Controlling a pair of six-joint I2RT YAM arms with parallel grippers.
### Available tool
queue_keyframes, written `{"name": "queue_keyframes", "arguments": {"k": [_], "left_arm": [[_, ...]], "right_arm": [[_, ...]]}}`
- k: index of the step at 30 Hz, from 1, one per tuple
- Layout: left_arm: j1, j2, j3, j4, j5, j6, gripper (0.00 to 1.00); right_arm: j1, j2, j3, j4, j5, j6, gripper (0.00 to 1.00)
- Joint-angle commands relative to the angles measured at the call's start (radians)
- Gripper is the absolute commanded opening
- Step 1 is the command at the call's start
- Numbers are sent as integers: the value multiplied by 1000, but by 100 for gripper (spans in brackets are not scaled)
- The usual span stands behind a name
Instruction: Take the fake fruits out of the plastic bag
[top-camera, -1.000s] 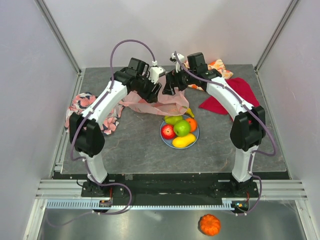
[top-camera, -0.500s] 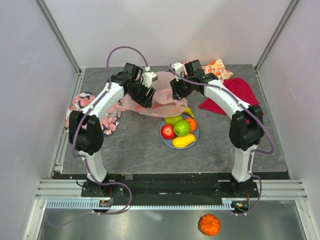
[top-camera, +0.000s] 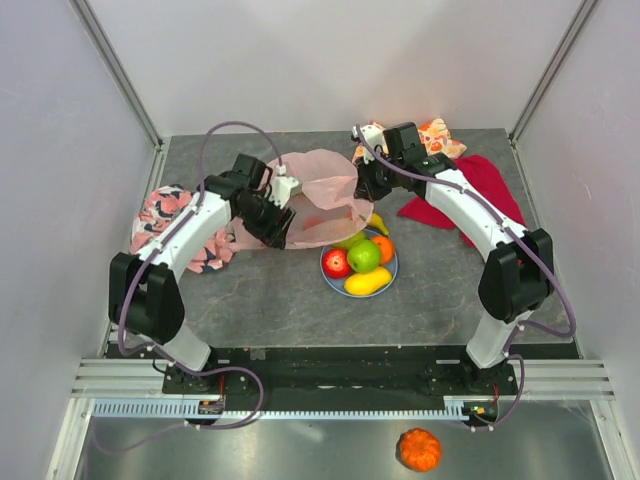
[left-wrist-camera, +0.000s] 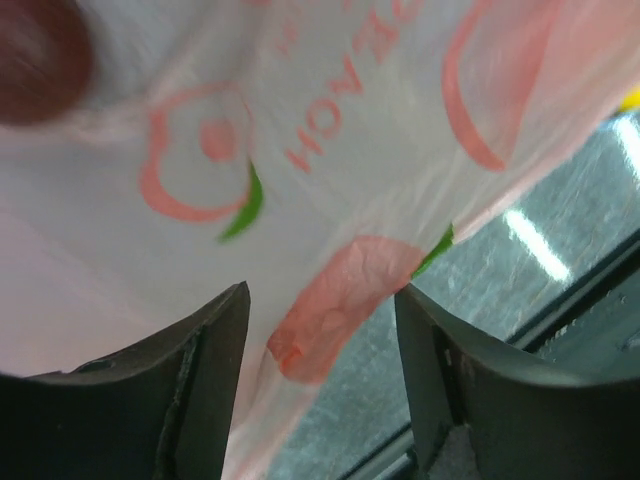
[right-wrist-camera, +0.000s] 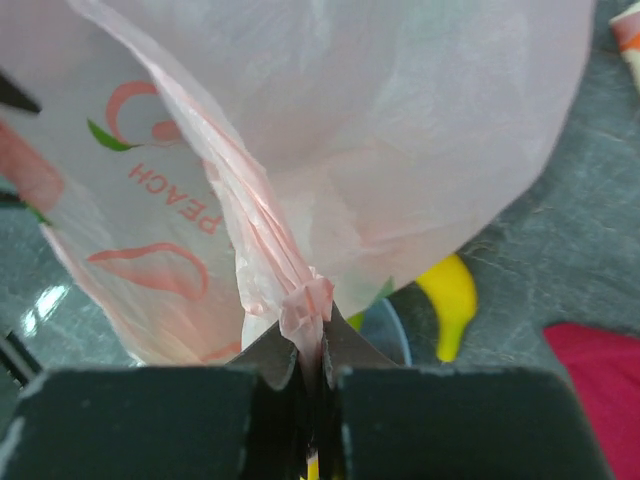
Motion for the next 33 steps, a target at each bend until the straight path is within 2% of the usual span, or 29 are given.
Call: {"name": "queue_keyframes", "arguments": {"k": [1, 3, 9, 12, 13, 14, 16, 18, 19, 21, 22, 24, 26, 27, 28, 29, 30, 31, 33], "left_arm": [[5, 78, 202, 84, 5, 30, 71], [4, 182, 327, 64, 6, 78, 73], [10, 365, 495, 47, -31, 184, 74], [33, 381, 641, -3, 84, 152, 73], [36, 388, 678, -37, 125, 150, 74], [37, 397, 762, -157, 194, 177, 74], [39, 425, 819, -264, 192, 175, 70], [62, 392, 739, -333, 195, 167, 64], [73, 311, 588, -333, 208, 162, 58], [80, 205, 405, -312, 271, 168, 57], [79, 145, 267, -309, 303, 176, 59], [59, 19, 186, -269, 362, 158, 63], [28, -6, 187, -232, 306, 129, 66], [28, 5, 218, -221, 287, 127, 66], [27, 23, 311, -198, 267, 118, 66], [28, 79, 369, -192, 227, 115, 66], [28, 109, 432, -187, 218, 116, 66], [28, 146, 563, -192, 212, 118, 66], [28, 253, 684, -207, 210, 118, 67]], "right_arm": [[14, -15, -29, 22, -48, 35, 3], [15, -14, -19, 22, -45, 29, 4], [15, -15, -15, 22, -27, 16, 6], [15, -31, -35, 16, -13, 0, 6], [15, -41, -42, 13, -5, -3, 6], [14, -49, -49, 12, 7, -3, 6], [14, -64, -68, 12, 18, -4, 6], [14, -72, -77, 15, 24, -3, 4], [12, -72, -78, 13, 27, -3, 4], [12, -69, -77, 15, 30, -4, 4], [12, -68, -75, 16, 30, -6, 4], [14, -58, -68, 18, 22, -6, 4], [12, -51, -63, 18, 16, -4, 4], [14, -46, -60, 18, 13, -3, 4], [12, -45, -62, 19, 12, -3, 4], [14, -44, -62, 19, 10, 0, 4], [14, -48, -65, 21, 9, 0, 4], [14, -49, -68, 19, 7, 0, 4], [14, -58, -77, 19, 9, -1, 4]]}}
